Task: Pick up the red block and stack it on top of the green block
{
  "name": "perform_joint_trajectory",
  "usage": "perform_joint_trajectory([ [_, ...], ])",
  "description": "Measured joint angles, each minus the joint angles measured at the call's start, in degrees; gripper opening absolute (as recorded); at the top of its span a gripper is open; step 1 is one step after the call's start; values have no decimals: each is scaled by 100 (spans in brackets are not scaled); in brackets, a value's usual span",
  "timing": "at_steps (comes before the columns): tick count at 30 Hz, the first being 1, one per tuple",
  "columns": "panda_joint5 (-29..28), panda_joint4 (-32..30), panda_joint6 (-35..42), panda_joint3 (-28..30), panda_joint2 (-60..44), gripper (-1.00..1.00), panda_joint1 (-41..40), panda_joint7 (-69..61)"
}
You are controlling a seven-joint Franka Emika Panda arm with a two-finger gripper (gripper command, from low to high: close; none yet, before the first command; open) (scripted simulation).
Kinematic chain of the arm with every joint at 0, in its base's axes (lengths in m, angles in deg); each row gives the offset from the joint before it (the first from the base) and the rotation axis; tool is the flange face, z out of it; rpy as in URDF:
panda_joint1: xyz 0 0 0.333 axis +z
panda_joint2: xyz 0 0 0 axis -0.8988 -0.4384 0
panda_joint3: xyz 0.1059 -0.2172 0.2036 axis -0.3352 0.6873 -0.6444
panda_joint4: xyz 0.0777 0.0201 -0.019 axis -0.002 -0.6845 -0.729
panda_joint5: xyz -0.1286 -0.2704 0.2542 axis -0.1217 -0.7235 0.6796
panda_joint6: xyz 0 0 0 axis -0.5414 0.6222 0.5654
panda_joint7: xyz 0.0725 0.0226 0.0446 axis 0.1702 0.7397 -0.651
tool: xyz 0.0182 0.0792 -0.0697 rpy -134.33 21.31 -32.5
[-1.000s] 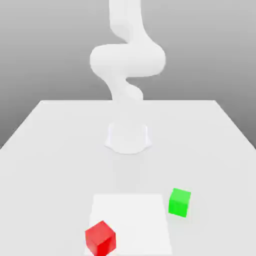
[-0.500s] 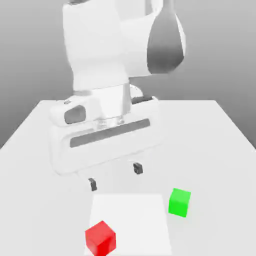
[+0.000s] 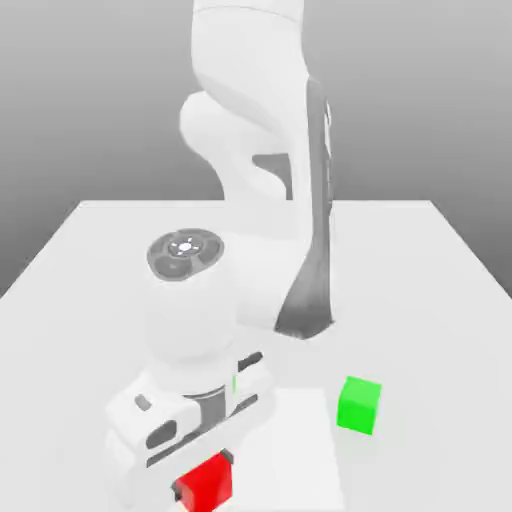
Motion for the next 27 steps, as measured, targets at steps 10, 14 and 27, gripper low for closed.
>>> perform_joint_trajectory([
  [10, -641, -459, 792, 253, 1222, -100, 541, 700],
  [14, -845, -1074, 844, -119, 1861, -100, 1104, 1329],
  [27, -679, -2160, 535, -737, 2614, -100, 2230, 2094],
])
